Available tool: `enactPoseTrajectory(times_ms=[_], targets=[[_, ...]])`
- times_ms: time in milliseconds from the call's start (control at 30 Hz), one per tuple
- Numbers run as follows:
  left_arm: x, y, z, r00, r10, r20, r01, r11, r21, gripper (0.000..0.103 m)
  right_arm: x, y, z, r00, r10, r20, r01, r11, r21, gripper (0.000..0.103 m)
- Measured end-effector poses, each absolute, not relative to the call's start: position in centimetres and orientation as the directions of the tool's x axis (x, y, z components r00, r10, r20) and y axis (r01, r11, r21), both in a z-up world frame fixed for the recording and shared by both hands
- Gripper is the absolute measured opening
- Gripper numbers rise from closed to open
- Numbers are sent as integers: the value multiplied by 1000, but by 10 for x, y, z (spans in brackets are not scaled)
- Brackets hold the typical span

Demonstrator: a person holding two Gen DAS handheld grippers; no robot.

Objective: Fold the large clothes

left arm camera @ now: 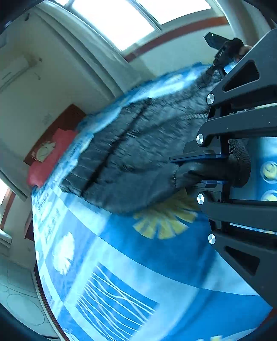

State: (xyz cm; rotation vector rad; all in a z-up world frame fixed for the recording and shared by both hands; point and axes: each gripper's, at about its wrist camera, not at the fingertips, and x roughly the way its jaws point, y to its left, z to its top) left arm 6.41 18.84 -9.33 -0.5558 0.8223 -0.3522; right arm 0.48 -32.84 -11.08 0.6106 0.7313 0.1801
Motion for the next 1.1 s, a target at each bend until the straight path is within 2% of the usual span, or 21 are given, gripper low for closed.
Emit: enactPoseTrajectory(times_ms=[133, 400, 533, 767, 1100], targets=[[105, 186, -79, 651, -503, -568, 83, 791, -605, 13, 45, -341, -95, 767, 387, -512, 37, 770, 637, 10], [201, 177, -76, 650, -506, -567, 52, 774, -631, 13, 141, -350, -81, 779, 393, -489, 47, 740, 671, 11], [240, 169, -91, 637, -486, -599, 26, 790, -613, 13, 185, -351, -96, 760, 386, -523, 87, 736, 671, 11], [290, 159, -145, 561, -470, -682, -28, 812, -583, 14, 241, -352, -160, 676, 372, -636, 210, 731, 650, 11], [295, 159, -155, 565, -479, -672, 22, 823, -567, 15, 244, -346, -171, 690, 361, -627, 200, 738, 645, 11]])
